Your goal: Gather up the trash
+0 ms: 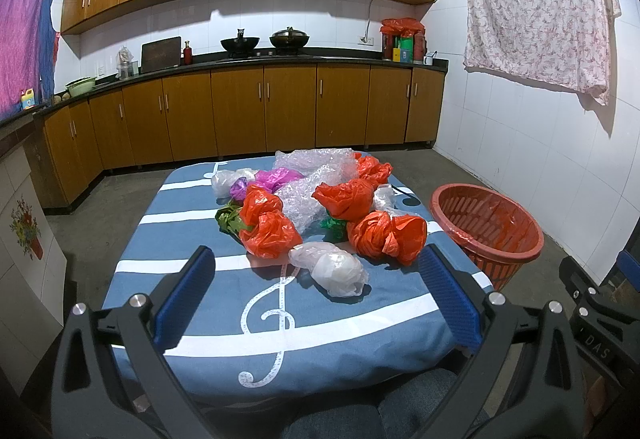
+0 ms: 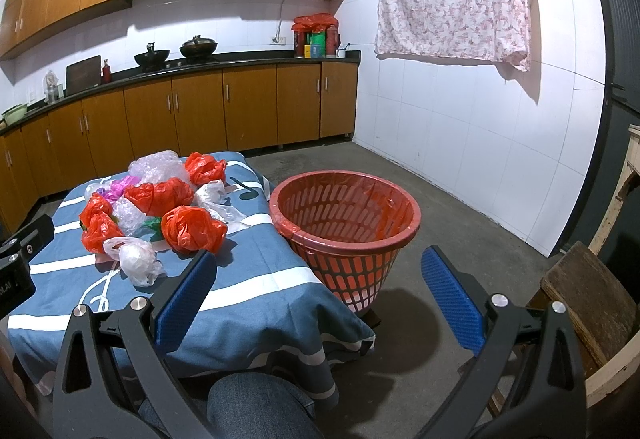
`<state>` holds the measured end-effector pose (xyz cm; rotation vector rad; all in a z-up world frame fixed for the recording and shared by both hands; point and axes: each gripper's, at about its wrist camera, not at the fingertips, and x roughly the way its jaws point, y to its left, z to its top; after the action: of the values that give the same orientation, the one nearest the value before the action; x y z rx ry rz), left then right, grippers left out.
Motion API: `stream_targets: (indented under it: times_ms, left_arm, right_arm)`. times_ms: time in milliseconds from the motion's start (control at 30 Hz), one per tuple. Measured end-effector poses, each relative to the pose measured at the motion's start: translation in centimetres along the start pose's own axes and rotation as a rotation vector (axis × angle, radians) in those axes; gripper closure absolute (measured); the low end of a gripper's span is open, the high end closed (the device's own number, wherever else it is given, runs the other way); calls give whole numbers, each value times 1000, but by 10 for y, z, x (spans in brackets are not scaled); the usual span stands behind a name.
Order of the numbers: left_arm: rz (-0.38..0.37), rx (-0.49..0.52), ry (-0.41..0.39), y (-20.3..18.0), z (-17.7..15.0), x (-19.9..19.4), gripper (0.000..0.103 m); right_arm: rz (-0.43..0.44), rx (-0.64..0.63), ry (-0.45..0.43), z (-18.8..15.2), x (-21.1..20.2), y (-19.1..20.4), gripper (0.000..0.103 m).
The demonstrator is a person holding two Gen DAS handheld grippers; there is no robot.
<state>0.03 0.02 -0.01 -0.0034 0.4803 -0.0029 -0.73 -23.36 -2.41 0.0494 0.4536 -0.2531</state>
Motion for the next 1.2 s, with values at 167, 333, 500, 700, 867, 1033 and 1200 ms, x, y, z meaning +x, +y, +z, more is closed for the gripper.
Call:
stream_targets:
  times_ms: [167, 333, 500, 700, 867, 1033, 1200]
  left_arm:
    - [-1, -1, 1, 0, 0, 0, 4]
    - [-1, -1, 2, 2, -1, 1, 4]
    - [-1, -1, 2, 3, -2, 1, 4]
    - [20, -7, 8, 6, -3, 1, 4]
    - [72, -48, 38, 22, -10, 11, 4]
    - [107, -136, 84, 60, -15, 40, 4]
    - [157, -178, 103, 87, -15, 60, 4]
  right_arm:
    - [0, 1, 0, 0, 0, 0, 2]
    - [0, 1, 1, 0, 0, -1, 2]
    - [-1, 1, 1, -1, 0, -1, 2]
    - [16, 2, 8, -1, 1, 0, 2]
    - [33, -10, 17, 0, 13, 1, 2]
    - [77, -36, 22, 8, 33, 16, 2]
    - [157, -52, 46, 18, 64, 40, 7]
